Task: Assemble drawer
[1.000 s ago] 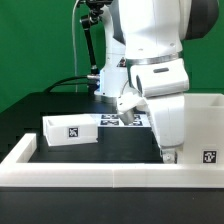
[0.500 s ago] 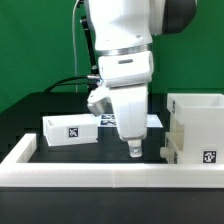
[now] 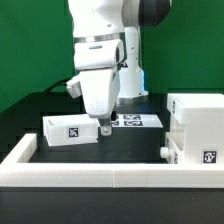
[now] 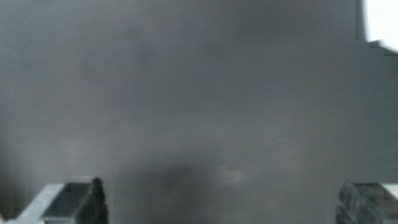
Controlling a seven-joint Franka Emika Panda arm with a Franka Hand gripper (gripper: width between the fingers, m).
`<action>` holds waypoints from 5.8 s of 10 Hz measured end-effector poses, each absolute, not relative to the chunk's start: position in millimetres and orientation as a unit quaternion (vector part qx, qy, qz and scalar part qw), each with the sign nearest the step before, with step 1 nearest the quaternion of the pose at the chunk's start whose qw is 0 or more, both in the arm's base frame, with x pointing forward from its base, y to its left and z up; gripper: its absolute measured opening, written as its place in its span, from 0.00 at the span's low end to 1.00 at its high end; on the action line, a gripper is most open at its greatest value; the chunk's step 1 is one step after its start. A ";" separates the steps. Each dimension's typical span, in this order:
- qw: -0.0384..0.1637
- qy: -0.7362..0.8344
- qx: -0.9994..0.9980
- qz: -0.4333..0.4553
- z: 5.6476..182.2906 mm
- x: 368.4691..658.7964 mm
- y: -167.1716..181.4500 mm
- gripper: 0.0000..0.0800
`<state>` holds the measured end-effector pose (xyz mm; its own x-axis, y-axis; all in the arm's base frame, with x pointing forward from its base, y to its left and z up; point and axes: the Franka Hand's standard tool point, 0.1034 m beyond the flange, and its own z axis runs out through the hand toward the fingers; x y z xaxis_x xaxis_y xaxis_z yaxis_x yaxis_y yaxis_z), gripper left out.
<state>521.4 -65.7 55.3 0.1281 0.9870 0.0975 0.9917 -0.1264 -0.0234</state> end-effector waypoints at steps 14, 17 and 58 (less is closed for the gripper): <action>0.013 -0.310 -0.949 -0.058 62.7 458.6 -89.2 0.81; 0.017 -0.229 -0.971 -0.062 60.1 454.0 -88.6 0.81; 0.013 -0.588 -0.808 -0.026 49.2 477.5 -38.5 0.05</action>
Offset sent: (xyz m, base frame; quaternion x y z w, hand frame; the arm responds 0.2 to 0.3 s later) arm 0.0000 0.0000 0.0000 0.0000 0.0000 0.0000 1.0000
